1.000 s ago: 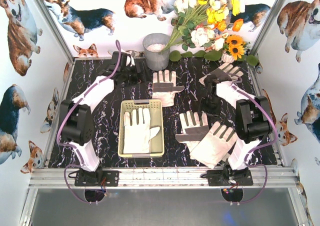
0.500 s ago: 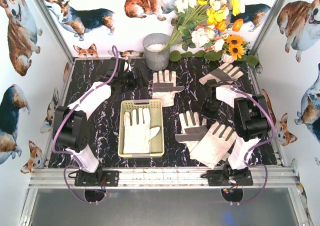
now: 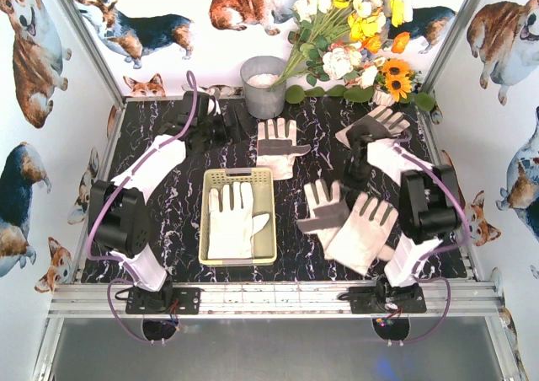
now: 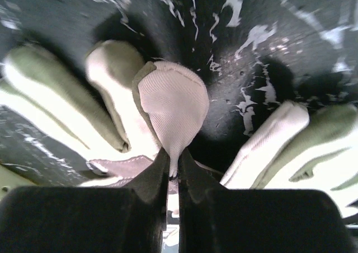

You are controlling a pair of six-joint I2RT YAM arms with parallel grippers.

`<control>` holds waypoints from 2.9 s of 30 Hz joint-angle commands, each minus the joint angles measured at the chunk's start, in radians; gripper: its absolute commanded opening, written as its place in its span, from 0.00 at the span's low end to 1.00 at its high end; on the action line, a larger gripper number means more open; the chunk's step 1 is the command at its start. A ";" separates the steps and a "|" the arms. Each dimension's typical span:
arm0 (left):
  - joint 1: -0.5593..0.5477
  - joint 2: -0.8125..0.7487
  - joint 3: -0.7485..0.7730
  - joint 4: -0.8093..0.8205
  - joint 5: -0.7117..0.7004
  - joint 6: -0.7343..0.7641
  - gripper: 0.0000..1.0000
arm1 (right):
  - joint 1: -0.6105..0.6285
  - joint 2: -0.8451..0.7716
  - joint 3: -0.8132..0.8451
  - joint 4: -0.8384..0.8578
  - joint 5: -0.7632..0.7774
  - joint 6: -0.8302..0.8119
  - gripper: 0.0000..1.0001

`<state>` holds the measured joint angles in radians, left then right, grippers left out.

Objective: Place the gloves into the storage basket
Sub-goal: Pick up the glove from the center of the board, then pair the glove with the glove.

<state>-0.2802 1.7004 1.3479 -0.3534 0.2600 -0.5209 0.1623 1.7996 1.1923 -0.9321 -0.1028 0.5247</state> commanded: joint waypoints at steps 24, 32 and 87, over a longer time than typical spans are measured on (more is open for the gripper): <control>-0.023 -0.042 0.114 0.426 0.548 -0.295 0.84 | -0.019 -0.573 0.196 0.447 -0.123 0.332 0.00; -0.032 -0.063 0.073 0.550 0.635 -0.370 0.91 | 0.023 -0.502 0.205 0.642 -0.208 0.552 0.00; -0.036 -0.122 0.063 0.343 0.354 -0.213 0.00 | 0.084 -0.418 0.201 0.611 -0.253 0.470 0.52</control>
<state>-0.3172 1.6283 1.3575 0.1173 0.7292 -0.8467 0.2470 1.3830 1.3586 -0.2974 -0.3828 1.0836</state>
